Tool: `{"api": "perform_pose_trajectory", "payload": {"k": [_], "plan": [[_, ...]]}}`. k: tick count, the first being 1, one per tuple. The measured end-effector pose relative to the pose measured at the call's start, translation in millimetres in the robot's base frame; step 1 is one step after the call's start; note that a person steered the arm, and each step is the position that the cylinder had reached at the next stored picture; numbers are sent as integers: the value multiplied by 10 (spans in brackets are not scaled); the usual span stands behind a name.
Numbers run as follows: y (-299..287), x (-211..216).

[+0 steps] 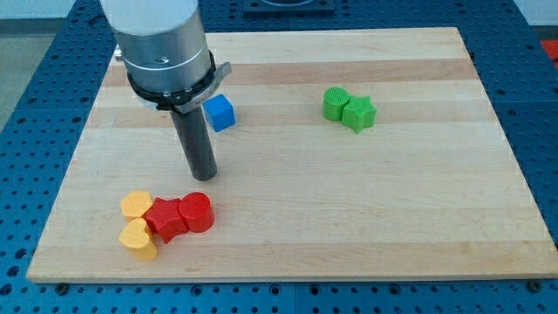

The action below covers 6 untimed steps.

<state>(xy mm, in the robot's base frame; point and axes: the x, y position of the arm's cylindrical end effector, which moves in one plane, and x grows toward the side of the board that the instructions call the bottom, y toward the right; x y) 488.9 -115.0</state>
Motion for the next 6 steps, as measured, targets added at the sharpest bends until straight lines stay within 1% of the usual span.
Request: {"api": "perform_pose_trajectory", "payload": {"k": [2,4,5,6], "plan": [[-15,-104],[-192,-89],[-354,-113],[-391,-187]]}}
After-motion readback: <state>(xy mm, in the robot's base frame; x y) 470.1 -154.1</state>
